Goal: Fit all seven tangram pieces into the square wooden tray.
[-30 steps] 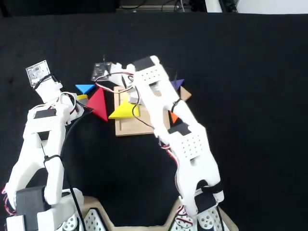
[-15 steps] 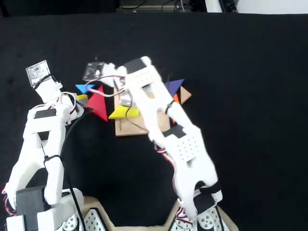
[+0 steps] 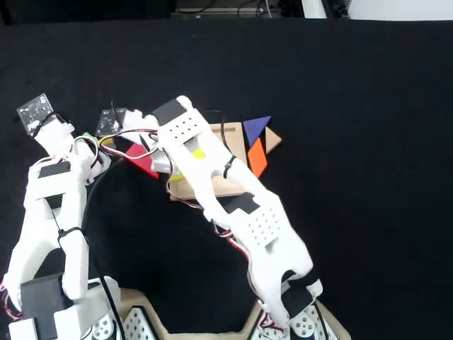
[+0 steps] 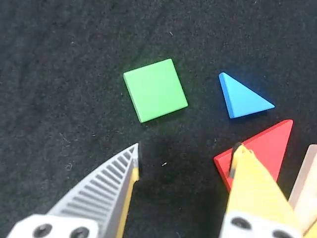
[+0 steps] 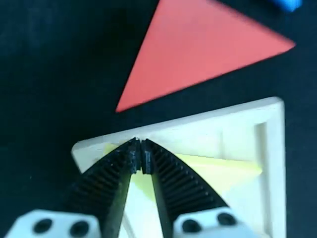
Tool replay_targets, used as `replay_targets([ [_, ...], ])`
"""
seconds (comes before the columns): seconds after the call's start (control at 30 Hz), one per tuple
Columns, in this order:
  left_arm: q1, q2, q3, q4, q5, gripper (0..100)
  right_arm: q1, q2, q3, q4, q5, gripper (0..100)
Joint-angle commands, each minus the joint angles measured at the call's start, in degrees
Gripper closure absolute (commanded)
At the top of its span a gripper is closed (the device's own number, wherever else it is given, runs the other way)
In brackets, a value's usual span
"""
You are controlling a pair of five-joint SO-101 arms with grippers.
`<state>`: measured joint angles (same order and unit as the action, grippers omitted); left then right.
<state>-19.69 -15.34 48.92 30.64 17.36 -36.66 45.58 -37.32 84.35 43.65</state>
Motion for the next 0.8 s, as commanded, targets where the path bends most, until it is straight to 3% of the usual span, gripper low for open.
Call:
replay_targets([
  [0.0,-0.6,-0.8,-0.8,-0.8,0.8,71,1.6,-3.0,-0.8,1.4,-0.4,98.8],
  [0.27,-0.7,-0.9,-0.7,-0.8,0.9,71,8.0,-8.0,-6.5,8.4,-0.3,98.8],
  [0.47,-0.7,-0.9,-0.7,-0.8,0.9,71,16.1,-5.1,-8.7,0.6,-0.6,98.7],
  [0.77,-0.6,-0.9,-0.7,-1.0,0.9,71,14.0,7.4,-14.6,-1.7,-0.3,98.7],
])
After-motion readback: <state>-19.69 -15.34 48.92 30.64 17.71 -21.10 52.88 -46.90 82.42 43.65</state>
